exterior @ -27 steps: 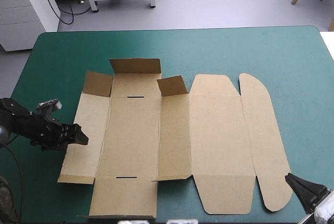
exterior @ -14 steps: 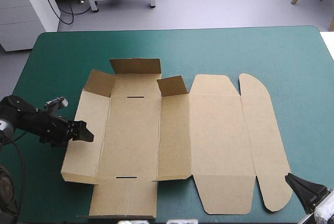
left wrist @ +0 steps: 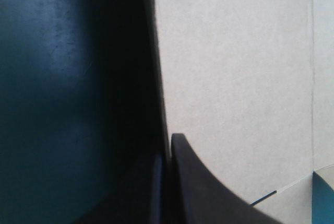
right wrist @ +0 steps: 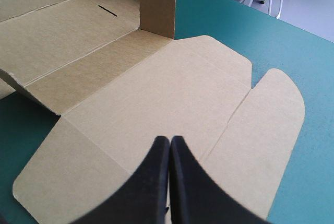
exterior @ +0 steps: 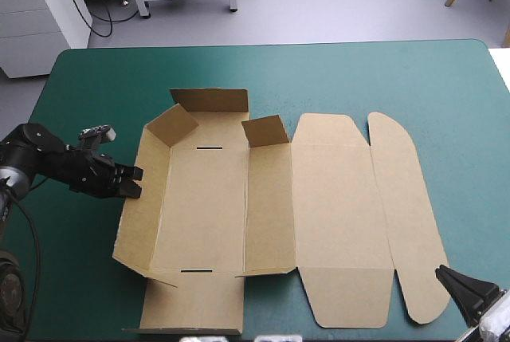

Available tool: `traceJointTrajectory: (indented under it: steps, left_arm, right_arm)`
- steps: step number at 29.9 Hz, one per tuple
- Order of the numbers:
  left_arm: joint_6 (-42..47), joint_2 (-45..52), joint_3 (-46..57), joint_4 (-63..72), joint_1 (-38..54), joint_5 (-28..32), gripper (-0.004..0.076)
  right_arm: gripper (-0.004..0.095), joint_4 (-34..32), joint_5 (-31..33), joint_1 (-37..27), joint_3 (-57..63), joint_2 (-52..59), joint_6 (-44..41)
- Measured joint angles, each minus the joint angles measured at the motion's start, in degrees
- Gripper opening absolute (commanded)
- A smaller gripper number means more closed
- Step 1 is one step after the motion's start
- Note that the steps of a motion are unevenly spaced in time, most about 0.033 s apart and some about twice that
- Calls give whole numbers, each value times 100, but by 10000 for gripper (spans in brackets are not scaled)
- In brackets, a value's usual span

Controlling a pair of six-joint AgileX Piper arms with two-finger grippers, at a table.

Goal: Fold the box

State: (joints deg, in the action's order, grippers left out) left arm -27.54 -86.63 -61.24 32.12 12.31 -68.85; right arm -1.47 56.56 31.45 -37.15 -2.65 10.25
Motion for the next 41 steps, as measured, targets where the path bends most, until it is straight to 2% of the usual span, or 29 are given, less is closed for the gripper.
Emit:
traceJointTrajectory:
  steps: [9, 25, 29, 31, 35, 36, 41]
  left_arm:
    - [246, 0, -11, -167, -608, 17, -10]
    - [493, -11, -613, -111, -649, -97, -2]
    - [499, -11, -725, -111, -655, -102, 130]
    - [499, -11, -737, -121, -655, -102, 223]
    - [499, -11, -744, -59, -655, -108, 470]
    - [534, -11, -744, 12, -655, -108, 505]
    - [713, -11, -873, 598, -655, -113, 517]
  right_arm:
    - [-19, -41, 0, 0, 0, 0, 0]
    - [-19, -59, 0, 0, 0, 0, 0]
    - [-19, -59, 0, 0, 0, 0, 0]
    - [-19, -59, 0, 0, 0, 0, 5]
    - [-19, -141, 0, 0, 0, 0, 10]
    - [-19, -172, 0, 0, 0, 0, 10]
    - [-19, -311, 0, 0, 0, 0, 16]
